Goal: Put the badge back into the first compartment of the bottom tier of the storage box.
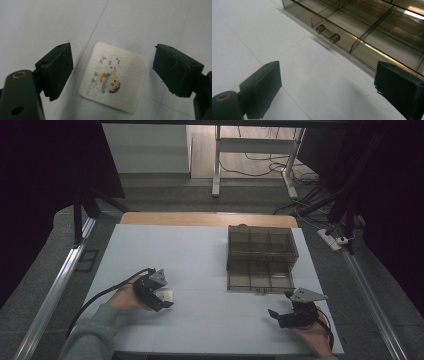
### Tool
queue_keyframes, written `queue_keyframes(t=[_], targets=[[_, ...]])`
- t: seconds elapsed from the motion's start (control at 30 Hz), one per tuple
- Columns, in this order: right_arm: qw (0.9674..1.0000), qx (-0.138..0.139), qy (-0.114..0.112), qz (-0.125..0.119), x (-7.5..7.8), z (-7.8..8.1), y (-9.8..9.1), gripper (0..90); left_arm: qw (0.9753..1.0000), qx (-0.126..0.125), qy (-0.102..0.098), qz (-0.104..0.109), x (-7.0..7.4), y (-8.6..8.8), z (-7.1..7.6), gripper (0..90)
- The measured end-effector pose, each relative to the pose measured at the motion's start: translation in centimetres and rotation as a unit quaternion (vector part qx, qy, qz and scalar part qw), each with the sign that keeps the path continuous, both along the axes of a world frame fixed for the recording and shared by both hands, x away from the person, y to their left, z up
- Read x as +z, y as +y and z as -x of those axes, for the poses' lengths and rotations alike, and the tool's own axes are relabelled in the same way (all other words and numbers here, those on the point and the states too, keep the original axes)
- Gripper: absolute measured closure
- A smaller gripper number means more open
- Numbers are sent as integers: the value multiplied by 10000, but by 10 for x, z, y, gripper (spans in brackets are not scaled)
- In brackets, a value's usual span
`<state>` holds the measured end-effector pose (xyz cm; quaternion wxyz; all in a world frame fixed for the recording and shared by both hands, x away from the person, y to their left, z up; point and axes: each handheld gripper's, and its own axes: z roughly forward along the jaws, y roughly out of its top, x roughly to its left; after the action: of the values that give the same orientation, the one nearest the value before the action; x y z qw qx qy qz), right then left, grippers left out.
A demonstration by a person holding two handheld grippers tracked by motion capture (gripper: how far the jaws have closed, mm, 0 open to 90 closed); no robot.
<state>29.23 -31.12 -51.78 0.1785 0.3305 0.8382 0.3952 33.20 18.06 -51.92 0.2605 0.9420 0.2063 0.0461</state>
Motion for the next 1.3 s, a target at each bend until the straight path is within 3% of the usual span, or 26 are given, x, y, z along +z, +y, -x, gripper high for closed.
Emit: queue_keyframes(t=[0.4,0.53,0.7,0.8,0.97,1.3], targets=[[10000,-5,34,-19,0,0,-1,74,9998,-137,149,-89,-7,-4,-1,168],[9998,-2,41,-199,1,-1,-2,76,9997,-154,159,-133,-8,-4,-2,166],[9998,-4,44,-218,1,0,-3,76,9995,-182,135,-232,-8,-4,0,164],[9998,-6,38,-212,2,0,-4,76,9995,-162,137,-241,-8,-3,0,187],[9998,-6,39,-205,2,0,-4,76,9996,-36,153,-239,-6,0,0,313],[9998,4,38,-211,2,0,-4,76,9997,-34,99,-222,-5,0,1,329]])
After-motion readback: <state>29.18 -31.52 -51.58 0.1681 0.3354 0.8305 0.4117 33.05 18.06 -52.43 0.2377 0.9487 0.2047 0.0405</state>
